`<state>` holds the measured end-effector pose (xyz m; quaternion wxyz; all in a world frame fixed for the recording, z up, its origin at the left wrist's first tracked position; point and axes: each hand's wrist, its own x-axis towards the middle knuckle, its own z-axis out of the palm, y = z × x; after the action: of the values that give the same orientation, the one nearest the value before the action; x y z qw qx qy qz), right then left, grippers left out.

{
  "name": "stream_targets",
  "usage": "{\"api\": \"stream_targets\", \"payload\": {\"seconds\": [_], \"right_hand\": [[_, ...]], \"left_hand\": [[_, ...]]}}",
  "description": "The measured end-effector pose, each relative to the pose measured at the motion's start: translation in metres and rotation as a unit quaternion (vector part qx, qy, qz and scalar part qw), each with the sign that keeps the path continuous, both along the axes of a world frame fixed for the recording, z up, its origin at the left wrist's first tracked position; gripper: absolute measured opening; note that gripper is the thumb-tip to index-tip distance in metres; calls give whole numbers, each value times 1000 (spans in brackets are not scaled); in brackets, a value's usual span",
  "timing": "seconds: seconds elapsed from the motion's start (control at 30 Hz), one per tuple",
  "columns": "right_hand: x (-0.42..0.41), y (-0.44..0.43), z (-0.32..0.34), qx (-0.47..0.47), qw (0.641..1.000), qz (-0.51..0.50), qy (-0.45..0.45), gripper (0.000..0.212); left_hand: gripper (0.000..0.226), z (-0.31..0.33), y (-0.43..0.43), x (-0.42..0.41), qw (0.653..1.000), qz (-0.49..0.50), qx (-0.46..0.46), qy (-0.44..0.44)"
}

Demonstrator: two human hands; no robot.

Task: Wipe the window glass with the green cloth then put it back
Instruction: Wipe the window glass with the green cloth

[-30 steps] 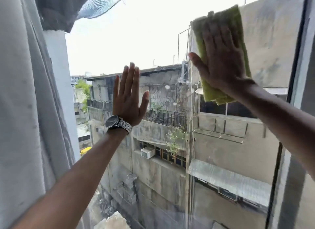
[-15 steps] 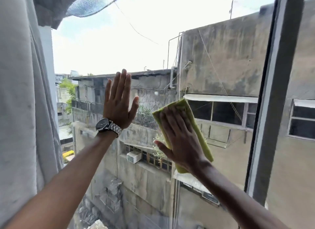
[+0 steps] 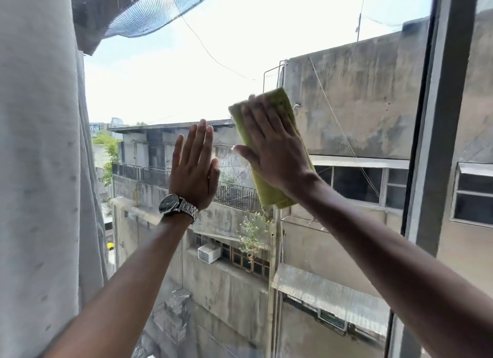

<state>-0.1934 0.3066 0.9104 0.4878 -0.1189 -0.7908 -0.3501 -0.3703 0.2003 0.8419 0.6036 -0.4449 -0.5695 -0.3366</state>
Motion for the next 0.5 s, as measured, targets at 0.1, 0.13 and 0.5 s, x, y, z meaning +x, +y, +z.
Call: {"api": "stream_targets", "payload": {"seconds": [0.1, 0.13, 0.5], "right_hand": [[-24, -11, 65, -17, 1000, 9, 20, 80], [-30, -15, 79, -24, 999, 9, 21, 80], [-11, -15, -54, -35, 999, 3, -28, 72]], "left_hand": [[60, 0, 0, -1, 1000, -2, 1, -1], [60, 1, 0, -1, 1000, -4, 0, 0], [60, 2, -3, 0, 1000, 1, -17, -14]]}}
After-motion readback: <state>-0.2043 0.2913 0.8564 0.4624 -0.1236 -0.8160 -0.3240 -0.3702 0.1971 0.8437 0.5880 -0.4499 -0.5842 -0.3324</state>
